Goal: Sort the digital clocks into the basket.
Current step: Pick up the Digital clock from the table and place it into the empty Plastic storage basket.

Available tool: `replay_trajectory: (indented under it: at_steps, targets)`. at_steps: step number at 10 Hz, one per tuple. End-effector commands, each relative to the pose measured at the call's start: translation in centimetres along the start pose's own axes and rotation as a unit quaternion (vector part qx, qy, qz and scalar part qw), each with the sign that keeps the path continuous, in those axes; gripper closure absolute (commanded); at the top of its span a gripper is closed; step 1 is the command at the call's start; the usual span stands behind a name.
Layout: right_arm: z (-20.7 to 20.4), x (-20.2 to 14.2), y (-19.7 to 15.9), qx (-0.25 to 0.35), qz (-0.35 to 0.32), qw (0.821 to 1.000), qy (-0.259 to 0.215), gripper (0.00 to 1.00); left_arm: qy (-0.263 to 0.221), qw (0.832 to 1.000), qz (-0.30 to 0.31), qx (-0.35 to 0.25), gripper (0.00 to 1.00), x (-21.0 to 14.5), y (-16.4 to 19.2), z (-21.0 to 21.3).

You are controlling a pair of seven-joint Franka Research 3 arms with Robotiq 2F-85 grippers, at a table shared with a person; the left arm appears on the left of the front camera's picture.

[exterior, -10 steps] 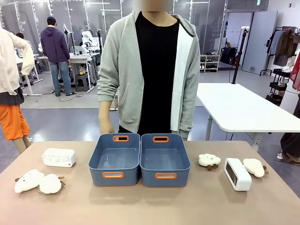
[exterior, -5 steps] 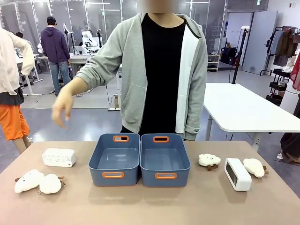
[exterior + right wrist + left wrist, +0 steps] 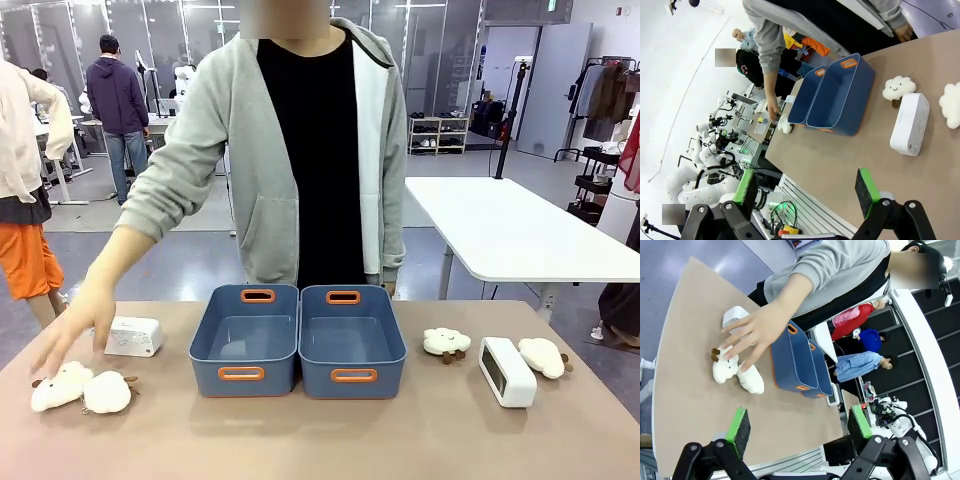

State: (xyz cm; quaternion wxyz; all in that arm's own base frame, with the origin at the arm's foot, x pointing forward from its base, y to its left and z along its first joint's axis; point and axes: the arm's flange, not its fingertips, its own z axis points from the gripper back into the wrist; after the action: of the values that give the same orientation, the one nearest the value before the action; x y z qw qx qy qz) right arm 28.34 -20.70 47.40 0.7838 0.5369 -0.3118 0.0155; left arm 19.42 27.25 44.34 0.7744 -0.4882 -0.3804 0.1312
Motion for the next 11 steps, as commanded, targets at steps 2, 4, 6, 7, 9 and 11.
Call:
replay_trajectory:
  at_steps: [2, 4, 6, 7, 9, 11]
  targets:
    - [0.1, 0.0, 0.0, 0.002, 0.005, 1.000, 0.001, 0.00, -0.002, 1.000, -0.004, -0.009, 0.00, 0.2, 0.0, 0.1]
    - [0.0, 0.0, 0.0, 0.000, -0.001, 1.000, 0.000, 0.00, -0.002, 1.000, -0.004, -0.009, 0.00, 0.2, 0.0, 0.1]
    - [0.2, 0.2, 1.0, -0.014, 0.016, 1.000, 0.010, 0.00, -0.002, 1.000, -0.004, -0.009, 0.00, 0.2, 0.0, 0.1]
    - [0.2, 0.2, 1.0, -0.020, 0.016, 1.000, 0.015, 0.00, -0.002, 1.000, -0.004, -0.009, 0.00, 0.2, 0.0, 0.1]
    - [-0.9, 0.4, 1.0, -0.049, 0.018, 0.998, 0.032, 0.00, -0.002, 1.000, -0.004, -0.009, 0.00, 0.2, 0.0, 0.1]
    - [-2.7, 0.8, 1.5, -0.123, 0.002, 0.991, 0.060, 0.00, -0.002, 1.000, -0.004, -0.009, 0.00, 0.2, 0.0, 0.1]
